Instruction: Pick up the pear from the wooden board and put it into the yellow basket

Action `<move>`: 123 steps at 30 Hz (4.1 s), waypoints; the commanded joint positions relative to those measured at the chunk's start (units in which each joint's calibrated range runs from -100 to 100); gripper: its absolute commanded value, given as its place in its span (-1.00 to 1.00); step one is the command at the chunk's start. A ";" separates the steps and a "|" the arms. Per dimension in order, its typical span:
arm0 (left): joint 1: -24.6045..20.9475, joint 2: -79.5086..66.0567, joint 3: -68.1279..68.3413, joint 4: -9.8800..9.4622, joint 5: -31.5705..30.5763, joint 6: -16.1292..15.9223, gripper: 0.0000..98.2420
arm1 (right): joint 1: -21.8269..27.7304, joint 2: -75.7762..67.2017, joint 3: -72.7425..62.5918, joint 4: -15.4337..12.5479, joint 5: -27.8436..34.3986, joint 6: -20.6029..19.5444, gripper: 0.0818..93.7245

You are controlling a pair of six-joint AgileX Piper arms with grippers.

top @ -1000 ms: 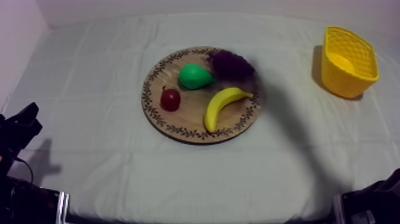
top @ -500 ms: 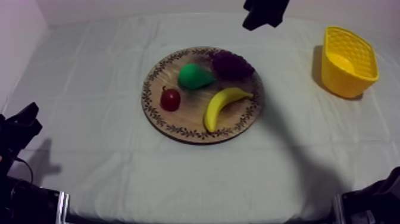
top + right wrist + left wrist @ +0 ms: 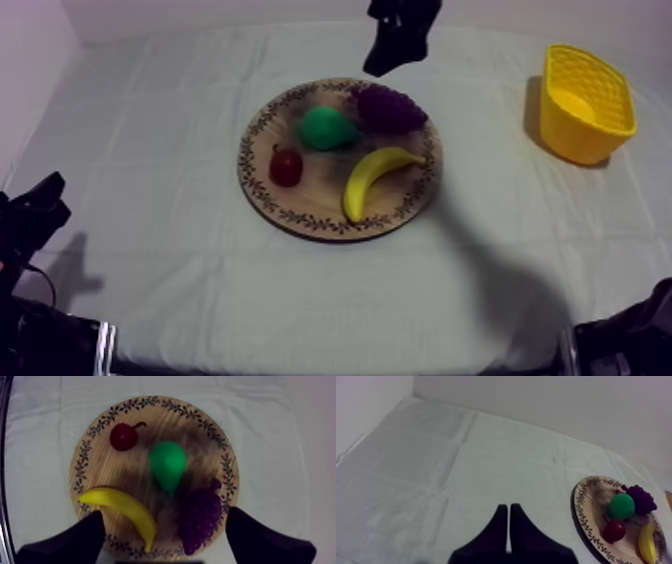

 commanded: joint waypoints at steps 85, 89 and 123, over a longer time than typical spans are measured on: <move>-0.01 0.00 0.03 0.00 -0.01 -0.01 -1.00 | 18.58 -14.40 -4.25 0.98 3.65 -8.45 -0.41; -0.01 0.00 0.03 0.00 -0.01 -0.01 -1.00 | 22.21 -14.43 -4.46 0.95 2.81 -8.89 -0.41; -0.01 0.00 0.03 0.00 -0.01 -0.01 -1.00 | 35.76 1.81 7.91 3.61 -16.57 -10.54 -0.35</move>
